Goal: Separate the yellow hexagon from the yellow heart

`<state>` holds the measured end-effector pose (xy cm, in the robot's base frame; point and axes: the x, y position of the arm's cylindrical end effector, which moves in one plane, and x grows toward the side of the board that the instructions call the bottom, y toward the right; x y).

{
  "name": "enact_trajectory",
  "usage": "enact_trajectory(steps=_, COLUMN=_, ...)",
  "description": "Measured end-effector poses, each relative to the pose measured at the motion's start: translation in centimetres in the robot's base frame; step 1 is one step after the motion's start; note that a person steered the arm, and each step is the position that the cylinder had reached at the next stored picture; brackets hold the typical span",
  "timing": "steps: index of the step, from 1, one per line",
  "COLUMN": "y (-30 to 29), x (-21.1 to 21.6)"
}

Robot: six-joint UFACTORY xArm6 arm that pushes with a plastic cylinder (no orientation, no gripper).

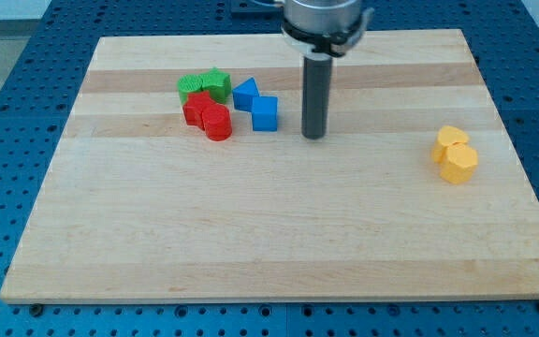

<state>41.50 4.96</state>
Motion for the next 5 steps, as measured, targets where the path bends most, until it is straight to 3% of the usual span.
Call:
enact_trajectory(steps=3, y=-1.4, x=-0.8)
enact_trajectory(steps=4, y=2.3, x=-4.6)
enact_trajectory(steps=5, y=11.1, x=-5.3)
